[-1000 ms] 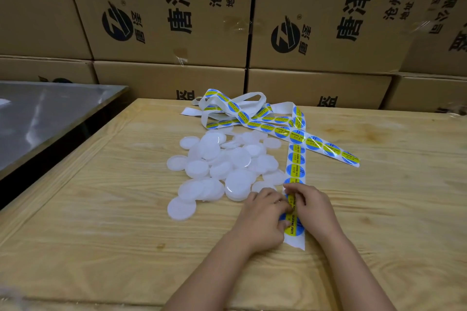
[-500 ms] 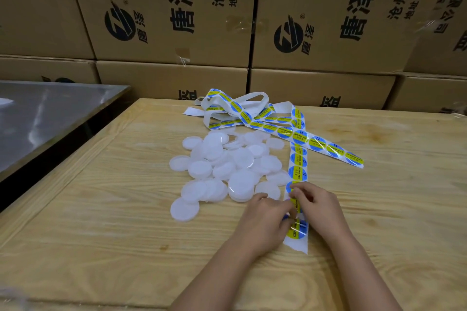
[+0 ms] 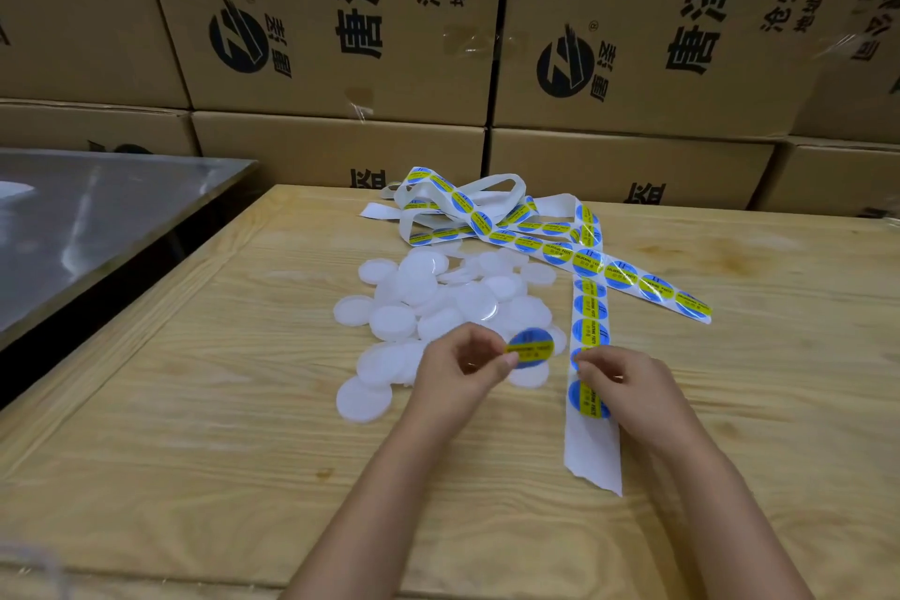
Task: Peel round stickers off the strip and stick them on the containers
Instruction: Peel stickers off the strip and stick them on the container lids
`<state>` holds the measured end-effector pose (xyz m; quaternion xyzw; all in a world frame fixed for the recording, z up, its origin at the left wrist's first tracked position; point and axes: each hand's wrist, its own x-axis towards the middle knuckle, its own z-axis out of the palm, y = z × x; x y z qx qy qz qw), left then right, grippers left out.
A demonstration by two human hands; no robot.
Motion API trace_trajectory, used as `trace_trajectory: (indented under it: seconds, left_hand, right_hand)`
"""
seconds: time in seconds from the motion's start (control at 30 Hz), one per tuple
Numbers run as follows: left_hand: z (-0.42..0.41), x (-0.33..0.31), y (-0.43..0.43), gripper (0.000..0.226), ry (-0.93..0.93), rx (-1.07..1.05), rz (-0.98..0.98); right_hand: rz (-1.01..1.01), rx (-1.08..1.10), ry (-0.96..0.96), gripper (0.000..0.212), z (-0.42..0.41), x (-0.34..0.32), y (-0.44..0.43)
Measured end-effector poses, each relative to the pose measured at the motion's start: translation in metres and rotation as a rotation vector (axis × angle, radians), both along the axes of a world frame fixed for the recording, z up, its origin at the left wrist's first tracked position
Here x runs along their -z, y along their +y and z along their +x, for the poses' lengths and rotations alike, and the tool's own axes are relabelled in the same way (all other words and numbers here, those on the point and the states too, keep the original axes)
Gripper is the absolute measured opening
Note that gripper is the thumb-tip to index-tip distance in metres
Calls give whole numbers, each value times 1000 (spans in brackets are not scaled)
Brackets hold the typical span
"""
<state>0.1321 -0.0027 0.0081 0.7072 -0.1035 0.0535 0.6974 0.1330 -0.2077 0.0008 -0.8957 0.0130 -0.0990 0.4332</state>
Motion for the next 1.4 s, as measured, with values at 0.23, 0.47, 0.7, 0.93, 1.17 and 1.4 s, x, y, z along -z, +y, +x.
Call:
trace_trajectory:
  seconds: [0.23, 0.47, 0.7, 0.93, 1.17, 1.4]
  left_hand:
    - [10, -4, 17, 9, 62, -97, -220]
    - [14, -1, 17, 13, 76, -85, -173]
    - [18, 6, 12, 23, 70, -138, -86]
    - [16, 17, 8, 30, -30, -265, 159]
    - [14, 21, 9, 29, -41, -273, 204]
    - [14, 22, 8, 26, -30, -260, 196]
  right_hand:
    - [408, -150, -100, 7, 5, -28, 48]
    - [578, -83, -12, 5, 13, -11, 64]
    - [638, 14, -75, 8, 19, -1, 59]
    - [220, 113, -137, 46, 19, 21, 57]
    - [-148, 73, -92, 92, 25, 32, 63]
    - [49, -92, -150, 93, 19, 28, 54]
